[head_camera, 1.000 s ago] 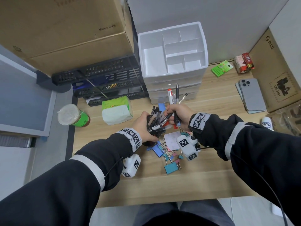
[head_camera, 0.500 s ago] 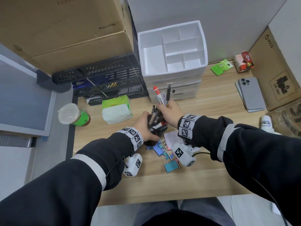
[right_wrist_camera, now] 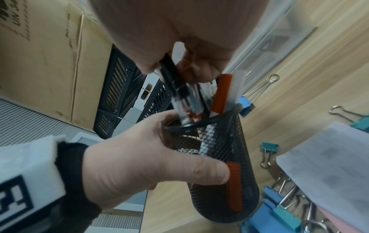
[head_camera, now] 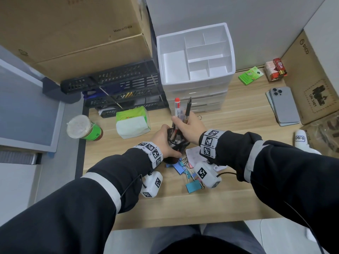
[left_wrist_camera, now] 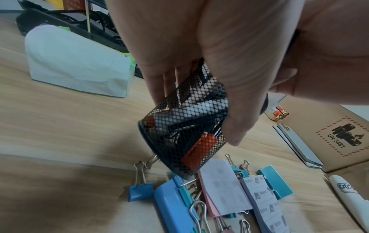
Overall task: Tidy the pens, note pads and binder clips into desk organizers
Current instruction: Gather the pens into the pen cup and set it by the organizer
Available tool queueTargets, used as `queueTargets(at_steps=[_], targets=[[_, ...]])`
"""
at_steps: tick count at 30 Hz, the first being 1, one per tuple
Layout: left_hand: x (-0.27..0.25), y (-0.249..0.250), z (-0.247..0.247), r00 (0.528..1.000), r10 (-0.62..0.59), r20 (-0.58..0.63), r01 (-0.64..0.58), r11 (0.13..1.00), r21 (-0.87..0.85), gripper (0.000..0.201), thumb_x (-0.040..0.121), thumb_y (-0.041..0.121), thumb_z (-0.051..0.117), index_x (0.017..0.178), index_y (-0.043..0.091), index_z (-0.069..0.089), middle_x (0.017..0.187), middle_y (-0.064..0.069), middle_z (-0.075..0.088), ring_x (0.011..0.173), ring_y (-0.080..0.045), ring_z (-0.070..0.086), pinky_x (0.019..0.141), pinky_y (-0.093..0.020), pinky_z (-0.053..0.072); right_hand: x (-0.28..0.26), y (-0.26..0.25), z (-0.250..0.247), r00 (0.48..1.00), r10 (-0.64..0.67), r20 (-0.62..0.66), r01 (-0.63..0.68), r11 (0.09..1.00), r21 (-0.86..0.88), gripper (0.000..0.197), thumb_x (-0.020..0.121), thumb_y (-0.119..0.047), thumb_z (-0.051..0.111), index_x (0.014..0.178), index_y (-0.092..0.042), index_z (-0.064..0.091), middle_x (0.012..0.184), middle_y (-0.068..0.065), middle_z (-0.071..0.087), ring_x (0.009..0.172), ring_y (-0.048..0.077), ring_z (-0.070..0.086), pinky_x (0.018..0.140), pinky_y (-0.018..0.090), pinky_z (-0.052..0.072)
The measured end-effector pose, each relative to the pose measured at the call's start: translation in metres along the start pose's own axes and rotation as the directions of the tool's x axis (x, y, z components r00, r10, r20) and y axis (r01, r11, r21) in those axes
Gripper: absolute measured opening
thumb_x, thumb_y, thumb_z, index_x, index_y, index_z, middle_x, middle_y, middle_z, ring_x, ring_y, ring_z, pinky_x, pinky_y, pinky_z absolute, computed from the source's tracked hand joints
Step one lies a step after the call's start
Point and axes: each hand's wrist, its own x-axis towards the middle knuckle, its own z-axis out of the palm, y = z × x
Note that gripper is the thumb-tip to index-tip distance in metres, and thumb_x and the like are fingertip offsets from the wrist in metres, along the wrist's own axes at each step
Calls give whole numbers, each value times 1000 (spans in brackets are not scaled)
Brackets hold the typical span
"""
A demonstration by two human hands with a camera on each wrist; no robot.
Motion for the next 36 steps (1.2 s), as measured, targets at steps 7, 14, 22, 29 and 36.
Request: queueTargets(at_steps=[7, 14, 22, 29, 36], targets=[[-1, -6, -2, 1000, -22, -17, 21, 998, -62, 91, 49, 33, 97, 118, 22, 39, 103, 5, 61, 92, -16, 63, 83, -32, 54, 1, 7, -9, 999, -25, 34, 28, 996, -87, 29, 72, -34, 77, 94, -18, 69, 99, 3, 67, 89, 19, 66, 83, 41, 58], [0, -5, -8, 999, -23, -27, 21, 997, -74, 91, 47, 33, 97, 117, 22, 40, 101, 7, 60, 93, -16, 63, 86, -34, 55, 0, 6, -11, 998, -41, -55, 45, 997, 70, 23, 91, -36, 60, 97, -13, 60, 84, -2, 66, 77, 12, 63, 70, 29, 54], [-1, -2, -10, 999, -11, -34, 8, 998, -70, 89, 53, 31, 97, 122, 20, 41, 97, 11, 55, 92, -14, 60, 78, -28, 48, 6, 16, -20, 984, -180, 5, 177, 960, -216, 4, 90, -26, 62, 94, -24, 62, 97, -2, 61, 87, 16, 61, 83, 41, 55], [2, 1, -16, 998, 10, -57, -13, 999, -51, 92, 50, 36, 97, 121, 21, 41, 103, 7, 58, 91, -15, 60, 79, -29, 49, 4, 16, -24, 957, -285, 51, 284, 890, -357, 55, 94, -30, 55, 146, -16, 41, 146, 4, 45, 134, 21, 40, 112, 38, 34], [3, 6, -17, 998, 63, -9, -63, 998, 20, 84, 46, 37, 96, 108, 24, 41, 94, 8, 60, 84, -15, 62, 74, -32, 52, -7, 6, -22, 933, -260, 250, 325, 905, -273, 60, 102, -31, 45, 154, -8, 24, 158, 9, 31, 143, 20, 30, 115, 29, 23]])
